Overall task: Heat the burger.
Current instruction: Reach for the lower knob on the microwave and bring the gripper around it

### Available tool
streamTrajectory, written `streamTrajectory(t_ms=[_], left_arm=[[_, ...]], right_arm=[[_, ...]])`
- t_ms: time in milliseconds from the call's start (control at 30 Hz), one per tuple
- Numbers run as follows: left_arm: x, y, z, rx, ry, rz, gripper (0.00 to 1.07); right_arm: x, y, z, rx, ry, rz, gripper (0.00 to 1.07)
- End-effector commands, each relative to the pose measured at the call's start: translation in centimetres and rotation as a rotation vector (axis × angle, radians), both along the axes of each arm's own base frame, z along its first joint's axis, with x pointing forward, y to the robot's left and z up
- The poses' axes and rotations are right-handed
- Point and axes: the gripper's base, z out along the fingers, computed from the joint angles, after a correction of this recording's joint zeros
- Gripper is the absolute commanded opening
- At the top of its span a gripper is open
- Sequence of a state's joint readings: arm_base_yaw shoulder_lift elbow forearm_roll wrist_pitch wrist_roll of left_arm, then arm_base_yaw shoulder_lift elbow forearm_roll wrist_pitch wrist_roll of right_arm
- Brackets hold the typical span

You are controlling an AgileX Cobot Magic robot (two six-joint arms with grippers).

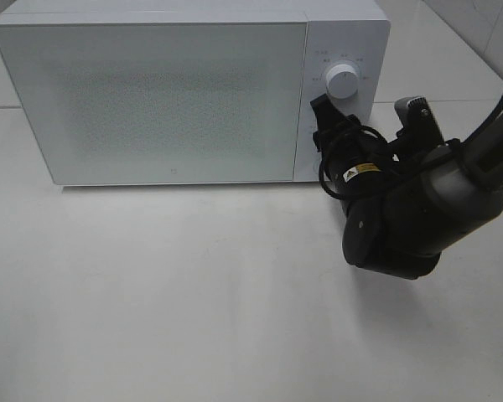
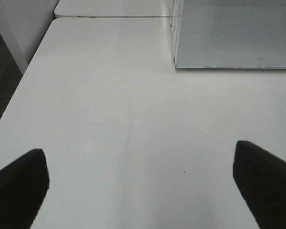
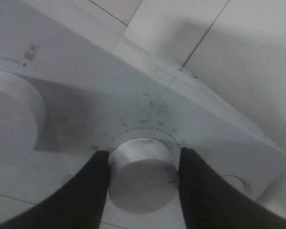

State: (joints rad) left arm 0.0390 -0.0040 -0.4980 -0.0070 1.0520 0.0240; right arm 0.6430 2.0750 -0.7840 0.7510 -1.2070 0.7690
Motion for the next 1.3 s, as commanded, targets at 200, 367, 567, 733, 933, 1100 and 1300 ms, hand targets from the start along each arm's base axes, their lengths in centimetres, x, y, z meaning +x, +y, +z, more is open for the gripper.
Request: streamTrajectory(t_ms=[200,367,567,733,933,1100,1300], left_arm=[[-0.39,-0.02,0.14,-0.004,-0.042,0.004,1.04],[-0.39,-0.02,0.14,-0.004,-0.042,0.004,1.04],[-0.39,-0.02,0.14,-0.004,-0.042,0.004,1.04],[-0.39,-0.02,0.14,-0.004,-0.042,0.004,1.04],[-0.39,-0.02,0.14,-0.004,-0.042,0.004,1.04],[-0.39,-0.02,0.14,-0.004,-0.042,0.004,1.04],[-0.39,-0.02,0.14,-0.004,-0.042,0.004,1.04]], right_arm=[[0.25,-0.07,0.92,0.231,-0.098,-0.048,0.05],[0.22,-0.09,0.64,0.395,-0.073,-0.080,0.05],[0.21,-0.23,0.61,0.524,-0.077,-0.115,0.05],[0.21,-0.24,0.59,0.615,-0.079,-0.130,0.05],[0.20,-0.23,0.57,0.703,-0.080,-0.144,0.05],[0.21,-0.19,0.50,0.769,-0.073,-0.155,0.05],[0.21,-0.18,0.50,0.760,-0.072,-0.153,0.06]])
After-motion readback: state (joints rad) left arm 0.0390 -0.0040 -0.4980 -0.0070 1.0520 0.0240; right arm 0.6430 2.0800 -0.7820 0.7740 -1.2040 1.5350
